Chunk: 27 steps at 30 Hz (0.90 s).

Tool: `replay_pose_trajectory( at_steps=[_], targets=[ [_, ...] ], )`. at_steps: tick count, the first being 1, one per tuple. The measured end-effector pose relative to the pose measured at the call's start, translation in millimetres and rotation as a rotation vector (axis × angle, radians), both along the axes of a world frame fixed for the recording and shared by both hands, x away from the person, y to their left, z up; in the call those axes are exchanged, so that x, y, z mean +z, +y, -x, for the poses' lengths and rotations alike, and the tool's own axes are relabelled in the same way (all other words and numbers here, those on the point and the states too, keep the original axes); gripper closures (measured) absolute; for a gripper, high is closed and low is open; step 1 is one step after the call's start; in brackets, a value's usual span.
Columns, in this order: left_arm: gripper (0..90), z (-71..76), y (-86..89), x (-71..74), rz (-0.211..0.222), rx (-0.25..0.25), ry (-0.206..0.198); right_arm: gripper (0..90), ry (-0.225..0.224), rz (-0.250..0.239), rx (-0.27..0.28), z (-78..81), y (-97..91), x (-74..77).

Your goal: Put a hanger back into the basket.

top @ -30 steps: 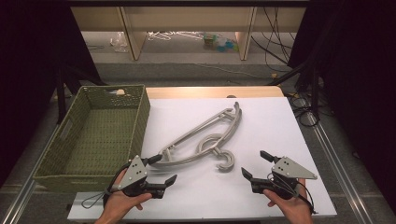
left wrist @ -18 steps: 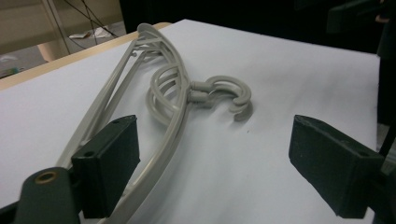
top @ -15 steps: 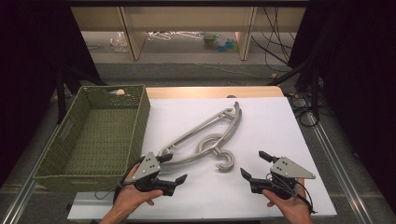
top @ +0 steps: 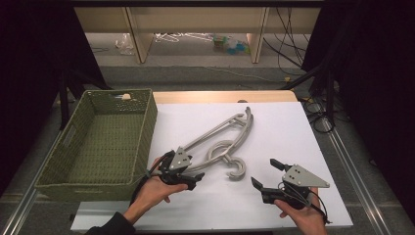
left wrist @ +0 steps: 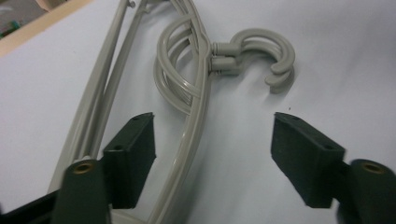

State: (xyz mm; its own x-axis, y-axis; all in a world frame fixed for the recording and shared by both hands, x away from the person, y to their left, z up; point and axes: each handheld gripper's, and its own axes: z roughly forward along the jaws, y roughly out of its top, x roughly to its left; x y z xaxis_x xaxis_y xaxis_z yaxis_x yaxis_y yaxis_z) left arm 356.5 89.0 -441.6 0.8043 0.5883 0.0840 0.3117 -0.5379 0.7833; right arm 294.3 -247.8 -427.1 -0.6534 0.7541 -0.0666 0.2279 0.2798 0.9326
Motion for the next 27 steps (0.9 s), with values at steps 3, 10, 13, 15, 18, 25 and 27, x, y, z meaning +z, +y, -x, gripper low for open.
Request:
replay_pose_trajectory(
  at_steps=[3, 10, 13, 15, 18, 25, 27],
  targets=[
    [35.2, -8.0, -7.8, -1.7, -0.063, -0.008, 0.010, 16.4, -0.016, -0.026, 0.011, -1.4, 1.8, -1.9],
    [44.8, -25.1, -20.0, -8.1, -0.144, 0.003, 0.067, 16.6, -0.009, -0.011, 0.009, -0.8, 1.6, -1.0],
    [52.6, -28.9, -22.7, -11.3, -0.158, -0.001, 0.087, 16.6, -0.012, -0.007, 0.011, -0.7, 1.9, -1.2],
    [54.9, -31.4, -24.6, -12.9, -0.176, -0.004, 0.094, 16.7, -0.012, -0.008, 0.012, -0.7, 2.2, -1.0],
    [60.2, -35.4, -26.8, -14.3, -0.184, -0.004, 0.104, 16.8, 0.009, -0.009, 0.017, 0.3, 2.7, -1.0],
    [65.6, -40.9, -33.9, -15.4, -0.230, -0.031, 0.113, 17.1, -0.005, 0.003, 0.022, -0.7, 2.7, -0.9],
    [67.1, -42.8, -35.9, -16.9, -0.239, -0.037, 0.120, 17.3, 0.002, 0.007, 0.031, -0.3, 2.7, -0.9]
  ],
)
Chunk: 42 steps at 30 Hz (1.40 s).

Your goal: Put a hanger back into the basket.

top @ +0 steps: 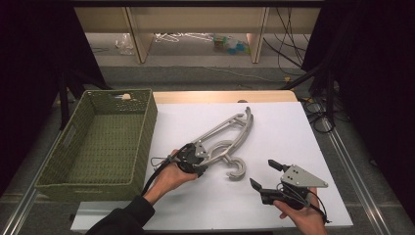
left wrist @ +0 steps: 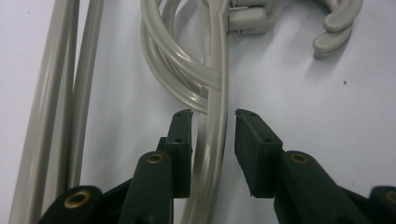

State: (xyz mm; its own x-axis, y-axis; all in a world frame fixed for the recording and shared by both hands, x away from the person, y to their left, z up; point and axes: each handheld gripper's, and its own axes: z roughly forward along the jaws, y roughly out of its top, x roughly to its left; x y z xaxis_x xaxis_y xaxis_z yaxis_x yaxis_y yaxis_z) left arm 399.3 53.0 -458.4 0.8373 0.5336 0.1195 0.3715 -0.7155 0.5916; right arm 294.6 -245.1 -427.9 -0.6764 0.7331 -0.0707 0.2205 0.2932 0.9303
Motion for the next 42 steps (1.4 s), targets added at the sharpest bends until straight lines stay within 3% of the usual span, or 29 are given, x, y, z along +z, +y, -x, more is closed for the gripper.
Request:
replay_pose_trajectory(
  at_steps=[2, 3, 6, 12, 14, 21, 23, 25, 26, 27, 34, 37, 38, 40, 42],
  targets=[
    [67.6, -2.1, -1.1, -1.1, -0.014, -0.012, 0.011, 17.4, -0.005, -0.004, -0.001, -0.2, 0.7, -0.2],
    [67.7, -3.3, -1.6, -2.1, -0.026, -0.021, 0.010, 17.5, 0.014, -0.009, 0.000, 0.7, 1.2, -0.3],
    [72.9, -3.7, -3.2, -3.5, -0.049, -0.027, -0.005, 17.9, -0.004, -0.002, 0.002, -0.5, 0.7, -0.4],
    [78.6, -3.1, -2.9, 1.3, -0.056, -0.054, -0.028, 18.1, 0.003, 0.001, 0.006, -0.5, 0.5, -0.4],
    [78.6, -2.9, -3.3, 1.4, -0.041, -0.045, -0.033, 18.1, 0.004, 0.002, 0.007, -0.5, 0.4, -0.4],
    [79.7, -2.2, 0.4, 16.5, 0.047, -0.047, -0.047, 18.2, 0.006, 0.000, 0.007, -0.6, 0.0, -0.2],
    [80.1, -2.8, 2.2, 21.3, 0.091, -0.051, -0.038, 18.2, 0.006, 0.000, 0.007, -0.4, 0.1, -0.2],
    [80.4, -3.7, 3.6, 24.4, 0.101, -0.058, -0.035, 18.2, 0.004, -0.001, 0.006, -0.3, 0.1, -0.1],
    [80.7, -4.7, 5.7, 27.3, 0.140, -0.054, -0.022, 18.2, 0.006, 0.002, 0.008, -0.3, 0.0, 0.0],
    [80.7, -4.7, 5.7, 27.3, 0.140, -0.054, -0.022, 18.2, 0.006, 0.002, 0.008, -0.3, 0.0, 0.0],
    [81.0, -10.2, 16.3, 40.5, 0.268, -0.028, -0.008, 18.2, 0.006, 0.004, 0.010, -0.4, 0.3, -0.1],
    [81.1, -13.3, 23.5, 45.3, 0.342, -0.001, 0.018, 18.3, 0.008, 0.001, 0.011, -0.3, 0.5, -0.1],
    [81.1, -13.3, 23.5, 45.3, 0.342, -0.001, 0.018, 18.3, 0.008, 0.001, 0.011, -0.3, 0.5, -0.1],
    [81.1, -14.6, 26.9, 47.8, 0.398, 0.022, 0.037, 18.2, 0.010, 0.002, 0.012, -0.3, 0.6, -0.2],
    [81.1, -15.4, 29.2, 49.7, 0.409, 0.026, 0.032, 18.2, 0.011, 0.003, 0.014, -0.3, 0.8, -0.3]
  ],
)
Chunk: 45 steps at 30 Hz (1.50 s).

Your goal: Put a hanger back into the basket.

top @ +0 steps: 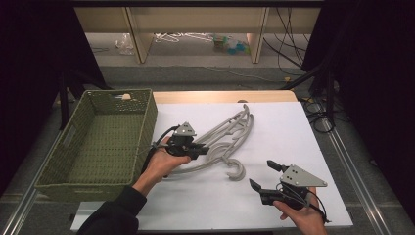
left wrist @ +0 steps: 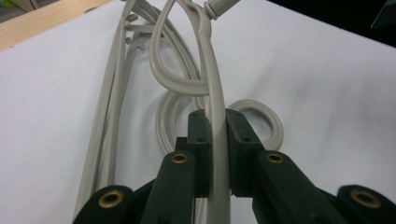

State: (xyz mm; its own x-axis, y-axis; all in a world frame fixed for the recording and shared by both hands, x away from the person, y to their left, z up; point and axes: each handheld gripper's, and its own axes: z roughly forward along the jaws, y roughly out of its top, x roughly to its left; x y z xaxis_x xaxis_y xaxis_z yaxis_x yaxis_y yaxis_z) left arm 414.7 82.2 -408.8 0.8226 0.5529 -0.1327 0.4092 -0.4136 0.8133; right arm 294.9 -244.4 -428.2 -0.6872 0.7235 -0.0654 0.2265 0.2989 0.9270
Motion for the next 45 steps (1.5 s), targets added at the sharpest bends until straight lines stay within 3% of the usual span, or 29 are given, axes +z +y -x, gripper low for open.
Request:
replay_pose_trajectory(
  at_steps=[6, 15, 16, 17, 20, 23, 32, 34, 36, 43, 45],
  targets=[
    [81.2, -2.2, 6.8, 5.4, 0.078, 0.029, 0.033, 18.2, -0.002, 0.000, 0.001, -0.1, 0.4, -0.3],
    [81.2, -6.8, 22.4, 14.9, 0.191, 0.074, 0.050, 18.2, -0.002, 0.003, 0.002, -0.2, 0.8, -0.5],
    [81.2, -7.2, 23.5, 15.4, 0.195, 0.076, 0.049, 18.3, 0.017, -0.001, 0.002, 0.8, 1.3, -0.5],
    [81.2, -7.3, 24.2, 16.0, 0.203, 0.082, 0.045, 18.2, -0.014, -0.002, -0.004, -0.7, 1.4, -1.1],
    [81.2, -6.6, 26.6, 19.5, 0.225, 0.088, 0.049, 18.2, -0.007, -0.002, -0.002, -0.2, 1.6, -1.1],
    [81.2, -4.3, 28.3, 27.8, 0.247, 0.082, 0.038, 18.2, -0.013, -0.001, -0.004, -0.8, 1.3, -1.5],
    [81.2, 1.8, 44.7, 50.0, 0.299, 0.103, 0.027, 18.2, 0.024, 0.000, -0.007, 0.3, 0.4, -1.7],
    [81.2, 7.3, 54.8, 60.9, 0.312, 0.113, 0.013, 18.2, 0.003, 0.003, -0.005, -0.5, -0.1, -1.4],
    [81.1, 8.9, 58.8, 64.4, 0.320, 0.113, 0.007, 18.2, 0.006, -0.002, -0.001, -0.5, 0.1, -1.3],
    [81.1, 22.4, 101.2, 88.0, 0.389, 0.149, -0.045, 18.3, 0.002, 0.001, -0.007, -0.4, 0.0, -1.8],
    [81.1, 24.7, 107.3, 90.3, 0.395, 0.164, -0.055, 18.3, 0.021, -0.003, -0.006, 0.2, 0.9, -2.0]
  ],
)
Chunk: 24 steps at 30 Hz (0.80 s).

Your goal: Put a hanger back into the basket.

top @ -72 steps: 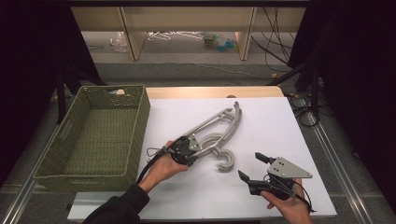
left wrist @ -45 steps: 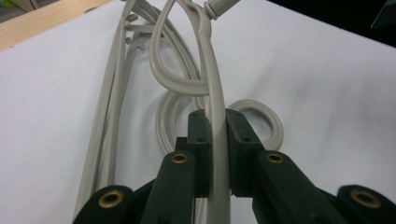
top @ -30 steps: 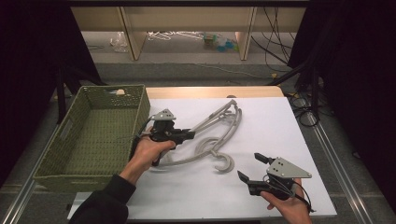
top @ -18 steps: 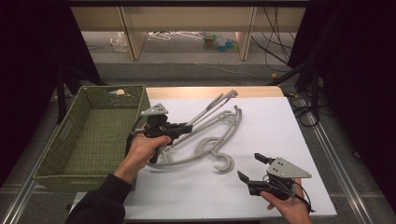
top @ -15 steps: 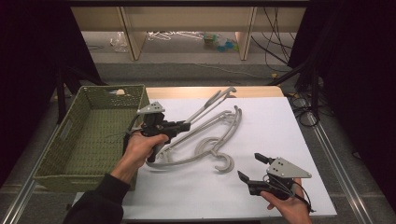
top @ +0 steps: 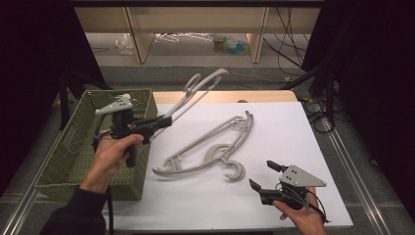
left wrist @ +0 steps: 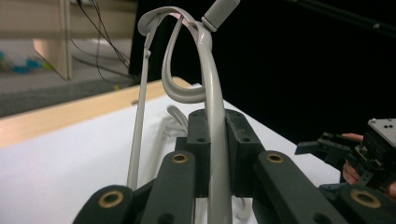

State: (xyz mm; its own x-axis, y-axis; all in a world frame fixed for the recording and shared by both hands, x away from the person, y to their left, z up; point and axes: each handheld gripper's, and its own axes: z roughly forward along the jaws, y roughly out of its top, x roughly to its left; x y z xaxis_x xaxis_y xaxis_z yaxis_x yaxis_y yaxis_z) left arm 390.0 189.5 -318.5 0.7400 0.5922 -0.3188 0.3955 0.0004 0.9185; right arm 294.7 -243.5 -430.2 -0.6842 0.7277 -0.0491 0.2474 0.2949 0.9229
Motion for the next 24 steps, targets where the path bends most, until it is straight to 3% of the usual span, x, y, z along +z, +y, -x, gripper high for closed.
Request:
replay_pose_trajectory(
  at_steps=[1, 3, 4, 11, 12, 13, 16, 17, 18, 24],
  targets=[
    [81.1, 1.8, 6.6, 1.5, 0.009, 0.010, -0.011, 18.3, -0.020, 0.005, 0.001, -0.9, -0.3, 0.0],
    [81.1, 4.6, 26.1, 4.4, 0.007, 0.028, -0.040, 18.3, 0.009, 0.017, 0.000, 1.0, -0.9, 1.5],
    [81.1, 4.6, 26.1, 4.4, 0.007, 0.028, -0.040, 18.3, -0.008, 0.021, -0.004, 0.3, -1.3, 1.4],
    [81.1, 15.2, 70.2, -3.3, -0.006, 0.105, -0.028, 18.2, -0.003, 0.000, 0.003, 0.6, 0.5, 0.6],
    [81.1, 16.3, 75.2, -3.7, -0.006, 0.113, -0.033, 18.1, -0.022, 0.005, 0.005, -0.2, 0.1, 0.8],
    [81.1, 16.5, 86.3, -3.8, -0.087, 0.084, -0.050, 18.0, -0.032, -0.002, 0.001, -0.4, 1.0, 0.2],
    [81.2, 19.4, 96.4, -3.7, -0.085, 0.097, -0.058, 18.0, -0.027, -0.001, 0.003, -0.1, 1.0, 0.6],
    [81.2, 22.6, 94.7, -4.0, 0.004, 0.153, -0.049, 18.0, -0.023, 0.001, 0.004, 0.3, 0.7, 1.0],
    [81.1, 25.5, 100.6, -4.8, 0.034, 0.182, -0.041, 18.0, -0.021, 0.005, 0.007, 0.6, 0.1, 1.6],
    [81.1, 29.2, 122.0, -10.6, 0.020, 0.222, -0.029, 18.0, -0.018, 0.003, 0.010, 0.9, 0.1, 1.5]
  ],
)
